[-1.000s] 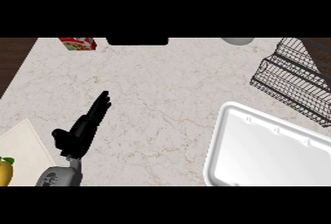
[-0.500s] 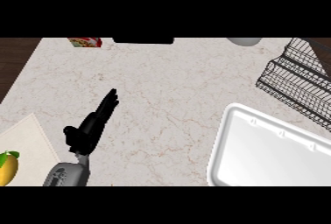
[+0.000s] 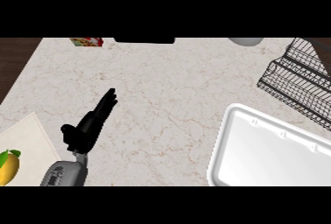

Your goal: Pick the sweet potato from the tray and place it in the tiered basket

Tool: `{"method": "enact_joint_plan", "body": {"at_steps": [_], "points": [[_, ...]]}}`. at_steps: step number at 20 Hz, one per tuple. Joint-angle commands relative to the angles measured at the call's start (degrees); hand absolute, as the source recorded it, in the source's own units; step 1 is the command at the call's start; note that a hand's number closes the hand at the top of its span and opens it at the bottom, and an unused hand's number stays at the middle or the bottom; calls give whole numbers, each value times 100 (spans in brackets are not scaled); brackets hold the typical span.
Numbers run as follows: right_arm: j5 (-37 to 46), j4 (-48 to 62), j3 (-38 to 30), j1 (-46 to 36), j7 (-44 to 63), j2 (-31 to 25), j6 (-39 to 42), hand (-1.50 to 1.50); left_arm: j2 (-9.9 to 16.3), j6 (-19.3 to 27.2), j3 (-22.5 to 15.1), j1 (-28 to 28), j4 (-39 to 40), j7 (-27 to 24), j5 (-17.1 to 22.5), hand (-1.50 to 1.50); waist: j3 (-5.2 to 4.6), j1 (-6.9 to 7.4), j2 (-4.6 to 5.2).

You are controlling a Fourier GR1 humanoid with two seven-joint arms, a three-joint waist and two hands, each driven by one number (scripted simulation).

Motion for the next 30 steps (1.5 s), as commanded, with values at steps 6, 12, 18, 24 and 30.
{"method": "enact_joint_plan", "body": {"at_steps": [6,12,18,24,30], "points": [[556,1871,243,-1119,-928,665,-428,150,-173,175,-125,230,-320,95,-134,0,7,2,4],[396,2301,40,-1707,-709,1096,-513,150,102,-101,13,373,-488,108,-12,0,5,-21,-5],[-285,2832,-560,-1905,449,1208,-52,150,43,-119,82,382,-191,-155,18,0,-2,-94,-29],[-823,2752,-1083,-1639,314,1172,-205,-150,-27,-16,82,251,-233,158,-21,0,2,-175,-41],[-464,2532,-1085,-1568,-28,801,-1599,-150,-5,-21,114,279,-255,34,-35,0,3,-158,-32]]}}
